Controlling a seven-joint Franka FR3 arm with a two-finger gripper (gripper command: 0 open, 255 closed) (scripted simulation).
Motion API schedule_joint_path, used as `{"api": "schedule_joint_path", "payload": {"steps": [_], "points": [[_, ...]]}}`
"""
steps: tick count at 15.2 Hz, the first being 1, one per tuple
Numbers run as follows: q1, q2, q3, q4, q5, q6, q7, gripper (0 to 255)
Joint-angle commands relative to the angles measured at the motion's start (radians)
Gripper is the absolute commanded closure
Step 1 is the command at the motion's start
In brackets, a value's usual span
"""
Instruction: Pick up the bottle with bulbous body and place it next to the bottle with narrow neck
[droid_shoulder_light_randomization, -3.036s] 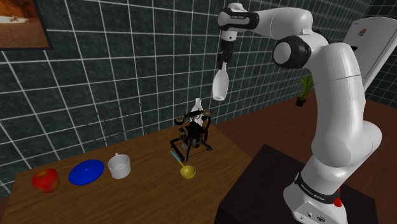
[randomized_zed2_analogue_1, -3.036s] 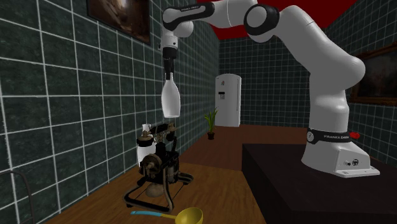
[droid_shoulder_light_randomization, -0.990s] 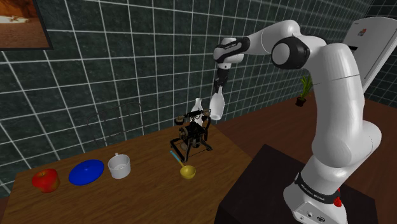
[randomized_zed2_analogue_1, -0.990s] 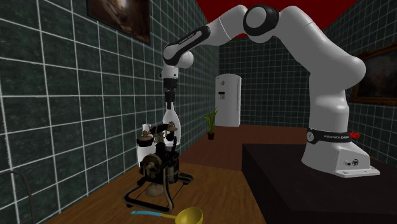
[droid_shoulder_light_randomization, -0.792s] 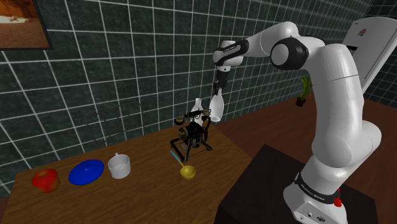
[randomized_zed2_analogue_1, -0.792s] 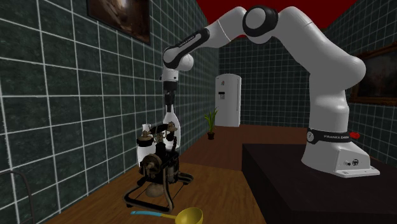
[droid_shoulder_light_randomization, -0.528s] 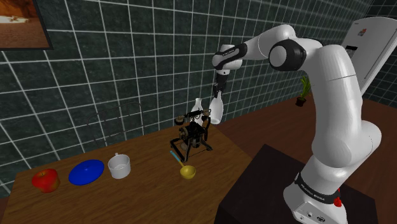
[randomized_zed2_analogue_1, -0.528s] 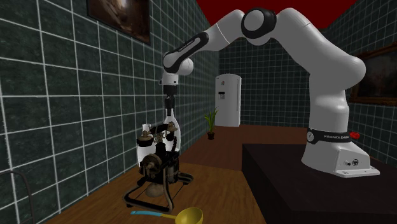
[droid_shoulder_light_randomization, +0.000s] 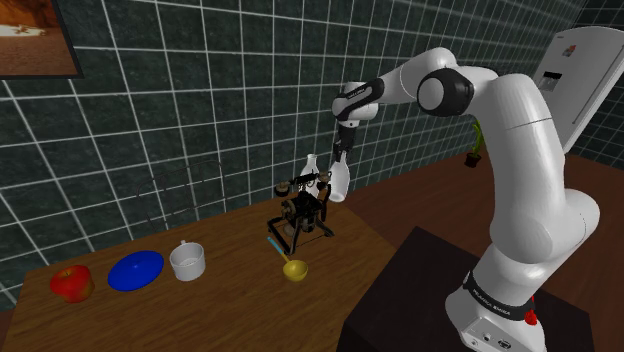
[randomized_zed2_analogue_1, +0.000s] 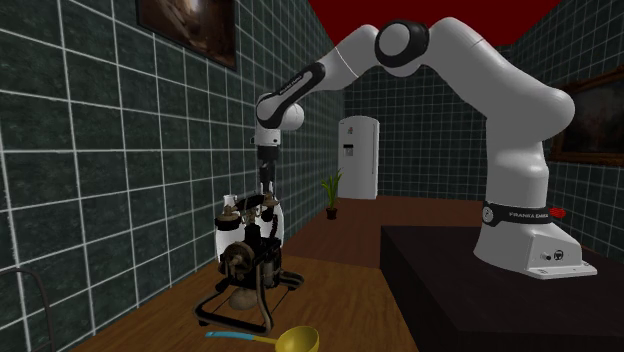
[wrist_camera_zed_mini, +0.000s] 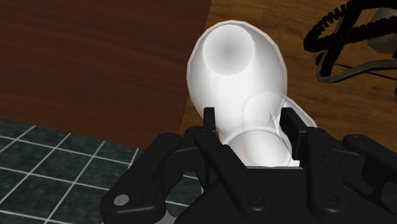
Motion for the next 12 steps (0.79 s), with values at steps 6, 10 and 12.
{"api": "schedule_joint_path", "payload": {"steps": [6,10,12], "points": [[-0.001,0.046,0.004,-0.013,0.005,0.060,-0.003,255],[-0.001,0.046,0.004,-0.013,0.005,0.060,-0.003,255],[-0.001,0.046,0.004,-0.013,0.005,0.060,-0.003,255]]}}
